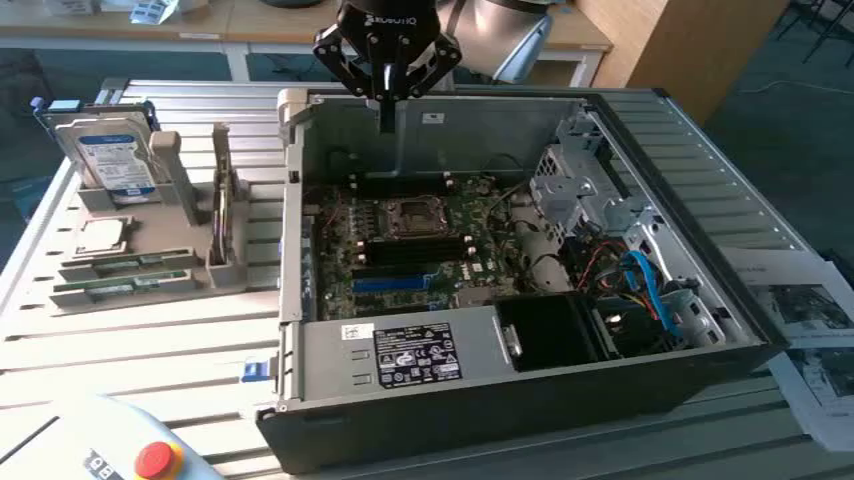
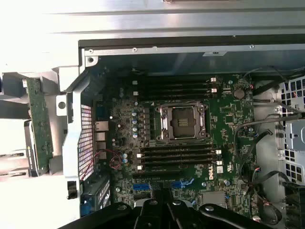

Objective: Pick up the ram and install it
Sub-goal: 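Reach for the ram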

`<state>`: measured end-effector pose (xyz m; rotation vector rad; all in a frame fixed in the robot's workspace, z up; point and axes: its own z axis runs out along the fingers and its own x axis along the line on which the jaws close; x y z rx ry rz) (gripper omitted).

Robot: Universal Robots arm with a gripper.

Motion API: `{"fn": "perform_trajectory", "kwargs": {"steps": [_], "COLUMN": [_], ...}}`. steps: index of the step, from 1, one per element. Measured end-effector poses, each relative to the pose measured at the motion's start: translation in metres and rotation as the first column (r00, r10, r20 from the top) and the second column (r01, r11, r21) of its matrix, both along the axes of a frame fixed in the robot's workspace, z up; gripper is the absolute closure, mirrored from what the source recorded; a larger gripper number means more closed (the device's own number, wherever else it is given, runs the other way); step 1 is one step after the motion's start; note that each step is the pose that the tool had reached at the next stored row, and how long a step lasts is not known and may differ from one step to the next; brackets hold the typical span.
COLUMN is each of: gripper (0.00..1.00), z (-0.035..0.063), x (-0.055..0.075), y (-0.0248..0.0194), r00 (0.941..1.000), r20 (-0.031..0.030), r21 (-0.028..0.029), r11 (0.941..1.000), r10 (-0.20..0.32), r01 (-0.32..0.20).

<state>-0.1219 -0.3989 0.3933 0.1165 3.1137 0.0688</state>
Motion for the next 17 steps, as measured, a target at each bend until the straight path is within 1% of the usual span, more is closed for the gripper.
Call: {"fn": "perform_trajectory", "kwargs": {"steps": [17], "gripper": [0.90], "z": [0.0000], "x": [0.0000], "y": [0.0000], "r00": [1.0000], "r20": [0.0000], "r21": [0.0000], "r11": [1.0000], "r10": [0.000], "r01": [0.000]}}
